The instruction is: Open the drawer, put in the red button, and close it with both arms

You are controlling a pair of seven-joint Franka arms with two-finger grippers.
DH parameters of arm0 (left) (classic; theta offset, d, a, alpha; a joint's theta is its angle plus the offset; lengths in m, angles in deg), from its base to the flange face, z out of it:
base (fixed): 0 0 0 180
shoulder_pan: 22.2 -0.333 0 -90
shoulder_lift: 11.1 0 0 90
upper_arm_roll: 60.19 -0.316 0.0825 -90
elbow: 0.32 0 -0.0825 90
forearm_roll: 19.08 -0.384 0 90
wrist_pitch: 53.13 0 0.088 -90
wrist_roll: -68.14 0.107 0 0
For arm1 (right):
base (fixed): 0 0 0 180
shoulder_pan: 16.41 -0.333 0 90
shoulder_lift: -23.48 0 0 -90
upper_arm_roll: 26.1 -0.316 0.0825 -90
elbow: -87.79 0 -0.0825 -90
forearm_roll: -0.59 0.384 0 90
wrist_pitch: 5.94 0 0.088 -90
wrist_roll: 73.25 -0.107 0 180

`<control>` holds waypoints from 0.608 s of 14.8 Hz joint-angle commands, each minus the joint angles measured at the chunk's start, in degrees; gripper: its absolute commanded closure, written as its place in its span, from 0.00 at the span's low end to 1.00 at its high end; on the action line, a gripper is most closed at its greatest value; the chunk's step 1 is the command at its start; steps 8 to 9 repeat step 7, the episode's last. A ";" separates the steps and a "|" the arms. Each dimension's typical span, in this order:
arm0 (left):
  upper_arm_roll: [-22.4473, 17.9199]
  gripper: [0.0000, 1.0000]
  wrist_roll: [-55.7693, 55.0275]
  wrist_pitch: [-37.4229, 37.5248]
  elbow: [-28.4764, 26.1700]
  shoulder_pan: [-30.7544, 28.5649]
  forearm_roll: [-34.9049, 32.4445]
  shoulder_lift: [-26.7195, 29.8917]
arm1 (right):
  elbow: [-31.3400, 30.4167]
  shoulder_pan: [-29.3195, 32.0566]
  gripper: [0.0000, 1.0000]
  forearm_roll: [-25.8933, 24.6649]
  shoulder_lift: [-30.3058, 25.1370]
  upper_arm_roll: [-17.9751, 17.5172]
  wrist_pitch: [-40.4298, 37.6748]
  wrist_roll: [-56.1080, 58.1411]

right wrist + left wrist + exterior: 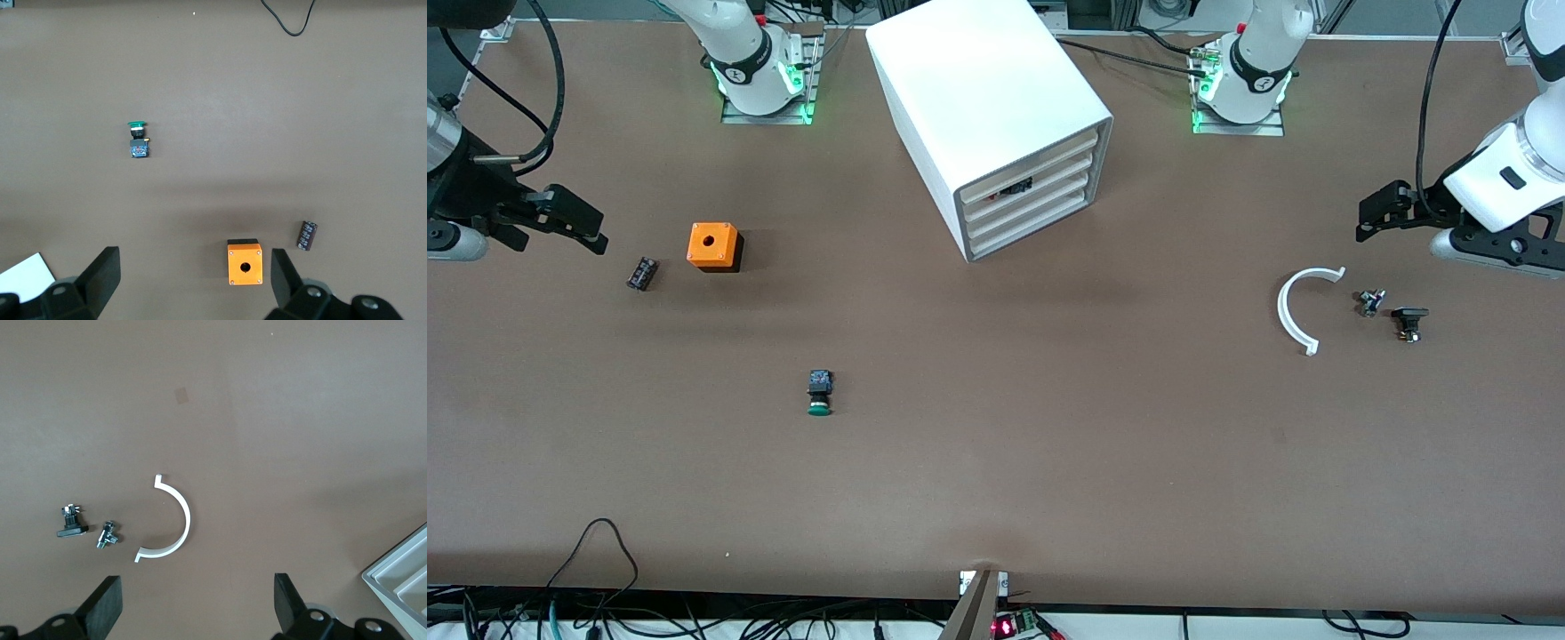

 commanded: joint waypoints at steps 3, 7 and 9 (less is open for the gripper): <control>-1.03 0.00 -2.99 0.55 -0.58 0.49 -0.13 0.52 | 1.60 0.10 0.00 -0.48 0.74 -0.11 -1.12 0.78; -0.68 0.00 -3.80 0.99 -0.58 0.49 -0.48 1.04 | 1.60 0.01 0.00 -0.48 0.83 -0.20 -1.39 0.43; -0.68 0.00 -3.80 0.99 -0.58 0.49 -0.48 1.04 | 1.60 0.01 0.00 -0.48 0.83 -0.20 -1.39 0.43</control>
